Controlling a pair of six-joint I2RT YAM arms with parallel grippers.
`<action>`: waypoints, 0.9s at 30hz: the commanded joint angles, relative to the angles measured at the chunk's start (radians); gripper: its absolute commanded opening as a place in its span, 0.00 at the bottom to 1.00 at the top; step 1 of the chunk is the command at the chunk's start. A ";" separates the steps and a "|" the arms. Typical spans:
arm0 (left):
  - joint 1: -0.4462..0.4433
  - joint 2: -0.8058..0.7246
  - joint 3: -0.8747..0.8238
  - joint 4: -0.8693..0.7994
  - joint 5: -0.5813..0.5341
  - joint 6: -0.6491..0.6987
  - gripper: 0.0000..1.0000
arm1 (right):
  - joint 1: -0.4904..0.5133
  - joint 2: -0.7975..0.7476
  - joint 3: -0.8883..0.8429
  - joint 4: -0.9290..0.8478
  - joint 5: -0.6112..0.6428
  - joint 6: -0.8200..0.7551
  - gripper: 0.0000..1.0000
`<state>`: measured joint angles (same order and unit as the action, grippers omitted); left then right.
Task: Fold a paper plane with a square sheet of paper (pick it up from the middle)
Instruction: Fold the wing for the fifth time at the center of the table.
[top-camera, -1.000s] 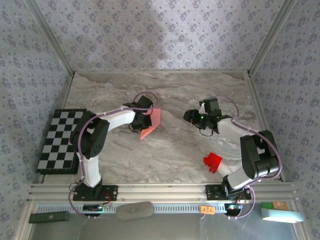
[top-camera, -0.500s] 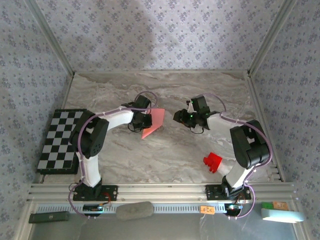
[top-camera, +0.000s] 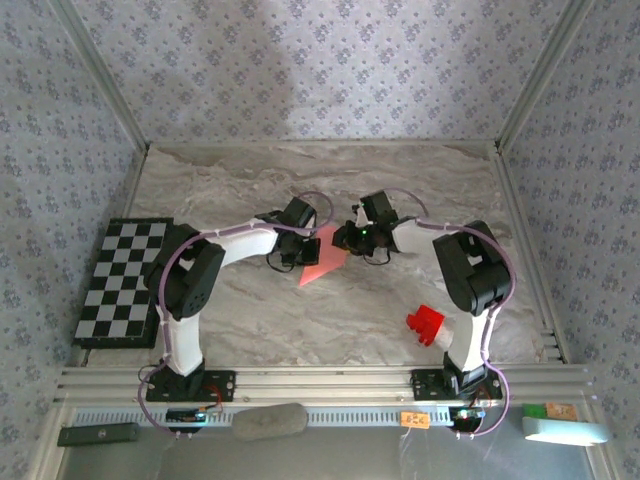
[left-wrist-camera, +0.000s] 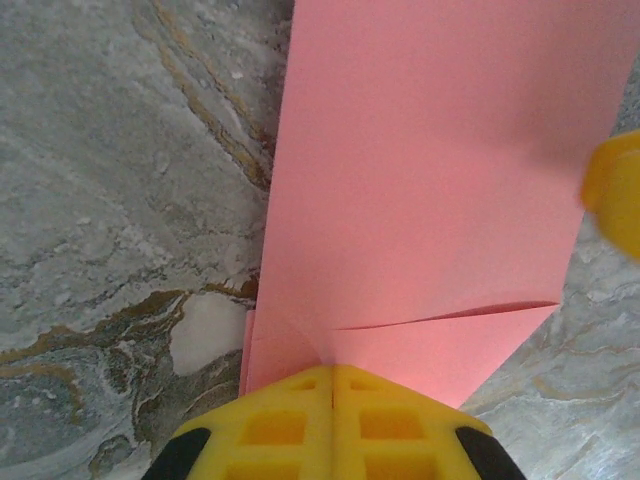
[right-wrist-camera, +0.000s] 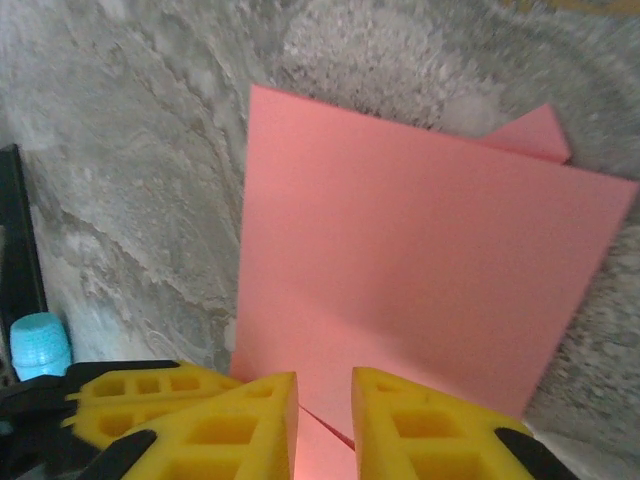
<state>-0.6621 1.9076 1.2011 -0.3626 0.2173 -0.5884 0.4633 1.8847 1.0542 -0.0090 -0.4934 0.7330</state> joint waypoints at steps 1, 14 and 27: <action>0.003 -0.022 -0.004 0.004 0.011 -0.017 0.06 | 0.013 0.043 0.039 -0.074 0.018 -0.003 0.22; 0.000 -0.104 -0.112 0.062 -0.017 -0.225 0.09 | -0.001 0.100 0.030 -0.143 0.095 0.077 0.21; 0.022 -0.034 -0.104 0.010 -0.020 -0.329 0.01 | -0.041 -0.064 -0.053 -0.002 0.017 0.135 0.32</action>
<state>-0.6514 1.8469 1.0939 -0.3134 0.1963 -0.8745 0.4442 1.8912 1.0321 -0.0284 -0.4831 0.8383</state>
